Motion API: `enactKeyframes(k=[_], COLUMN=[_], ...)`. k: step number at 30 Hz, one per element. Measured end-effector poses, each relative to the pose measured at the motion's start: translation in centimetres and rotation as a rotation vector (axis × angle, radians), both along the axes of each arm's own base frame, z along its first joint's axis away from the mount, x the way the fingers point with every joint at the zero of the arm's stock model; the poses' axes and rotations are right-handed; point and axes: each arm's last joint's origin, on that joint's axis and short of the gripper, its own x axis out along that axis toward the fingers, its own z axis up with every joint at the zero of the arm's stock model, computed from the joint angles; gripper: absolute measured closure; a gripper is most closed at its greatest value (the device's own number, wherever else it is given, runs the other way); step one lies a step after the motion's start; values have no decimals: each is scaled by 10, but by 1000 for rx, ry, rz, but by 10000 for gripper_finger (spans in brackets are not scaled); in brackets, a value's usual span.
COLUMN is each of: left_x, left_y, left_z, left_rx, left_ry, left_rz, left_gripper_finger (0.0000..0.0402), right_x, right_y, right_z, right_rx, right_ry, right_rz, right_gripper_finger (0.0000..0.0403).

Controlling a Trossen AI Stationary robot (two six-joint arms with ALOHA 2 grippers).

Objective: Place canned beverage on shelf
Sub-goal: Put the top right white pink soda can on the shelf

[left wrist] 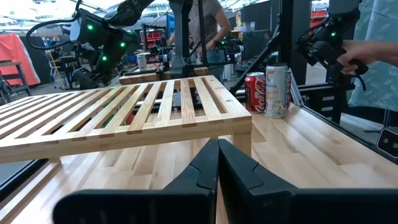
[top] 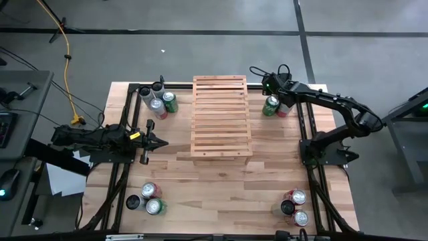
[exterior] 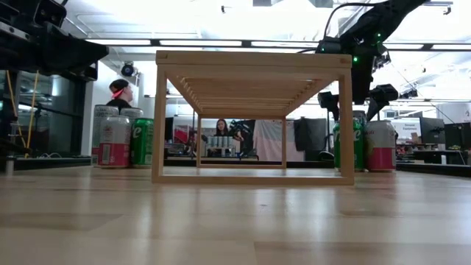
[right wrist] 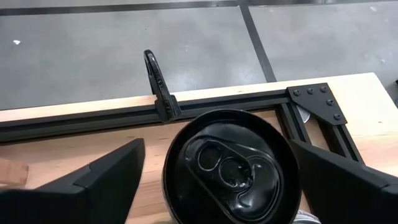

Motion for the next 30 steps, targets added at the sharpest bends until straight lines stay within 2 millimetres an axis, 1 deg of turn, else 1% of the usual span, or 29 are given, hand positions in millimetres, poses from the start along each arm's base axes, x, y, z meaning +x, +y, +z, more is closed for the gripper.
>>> enactKeyframes(k=[3,7,12,14,18,21,25,30], left_x=[0,0,0,0,0,0,0,0], left_y=[0,0,0,0,0,0,0,0], left_z=[0,0,0,0,0,0,0,0], left_rx=[0,0,0,0,0,0,0,0], left_ry=[0,0,0,0,0,0,0,0], left_rz=[0,0,0,0,0,0,0,1], left_gripper_finger=[401,402,401,401,401,401,402,401], right_x=[0,0,-1,-2,3,9,19,31], right_y=[0,0,1,2,2,7,13,26], right_z=[0,0,2,9,40,65,105,154], right_rx=[0,-2,6,12,-38,-66,-138,-230], right_ry=[1,6,16,28,38,75,63,36], right_rz=[0,-2,17,30,60,98,165,296], right_gripper_finger=[84,161,163,163,163,163,163,163])
